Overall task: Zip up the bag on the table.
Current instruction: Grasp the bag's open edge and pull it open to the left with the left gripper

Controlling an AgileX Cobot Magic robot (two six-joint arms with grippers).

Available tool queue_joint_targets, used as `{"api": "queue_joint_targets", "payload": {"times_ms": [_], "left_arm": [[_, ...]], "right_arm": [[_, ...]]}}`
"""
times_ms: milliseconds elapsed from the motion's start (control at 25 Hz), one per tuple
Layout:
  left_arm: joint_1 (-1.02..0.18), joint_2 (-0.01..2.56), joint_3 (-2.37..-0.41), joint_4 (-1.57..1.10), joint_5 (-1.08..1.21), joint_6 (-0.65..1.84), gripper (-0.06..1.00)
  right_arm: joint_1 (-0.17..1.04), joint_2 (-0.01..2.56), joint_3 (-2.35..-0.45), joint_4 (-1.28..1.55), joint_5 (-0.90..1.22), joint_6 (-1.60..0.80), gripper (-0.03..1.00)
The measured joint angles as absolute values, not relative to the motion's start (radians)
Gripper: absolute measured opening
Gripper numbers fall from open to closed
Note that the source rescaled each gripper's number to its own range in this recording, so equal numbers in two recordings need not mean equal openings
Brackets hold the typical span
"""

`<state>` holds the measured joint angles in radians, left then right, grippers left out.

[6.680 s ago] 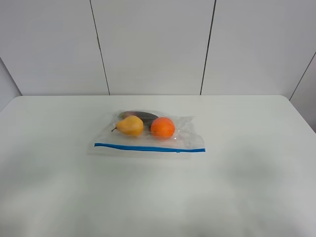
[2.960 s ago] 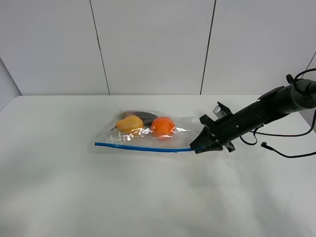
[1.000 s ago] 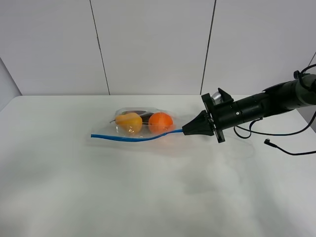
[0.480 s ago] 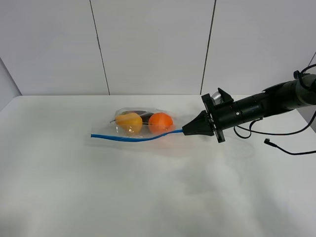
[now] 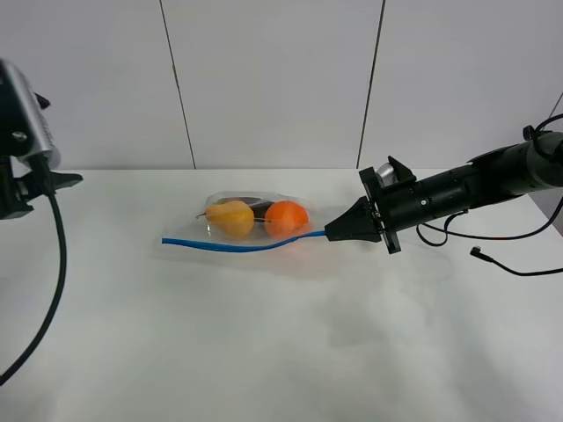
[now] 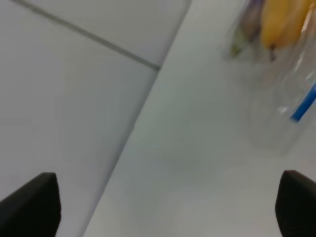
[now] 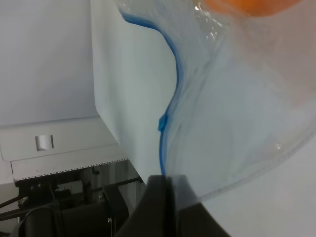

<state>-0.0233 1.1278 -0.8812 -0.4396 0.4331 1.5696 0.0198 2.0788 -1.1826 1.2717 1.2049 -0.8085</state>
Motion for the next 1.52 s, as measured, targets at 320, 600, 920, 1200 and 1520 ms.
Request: {"api": "queue_joint_targets", "payload": {"times_ms": [320, 600, 920, 1200, 1520], "left_arm": [[-0.317, 1.304, -0.882, -0.498, 0.293, 1.62, 1.0], [-0.541, 1.522, -0.882, -0.501, 0.05, 1.548, 1.0], [-0.719, 1.747, -0.882, -0.505, -0.249, 1.438, 1.0], [-0.791, 1.925, -0.883, -0.505, -0.581, 1.333, 0.96], [-0.791, 1.977, -0.883, -0.508, -0.672, 1.26, 0.38]], "right_arm": [[0.02, 2.079, -1.183, 1.272, 1.206, -0.808, 0.0], [0.02, 2.079, -1.183, 1.271, 1.206, -0.809, 0.0], [0.02, 2.079, -1.183, 1.27, 1.206, -0.811, 0.0], [0.02, 2.079, -1.183, 1.269, 1.206, -0.811, 0.0], [0.02, 2.079, -1.183, 1.269, 1.206, -0.811, 0.0]]}}
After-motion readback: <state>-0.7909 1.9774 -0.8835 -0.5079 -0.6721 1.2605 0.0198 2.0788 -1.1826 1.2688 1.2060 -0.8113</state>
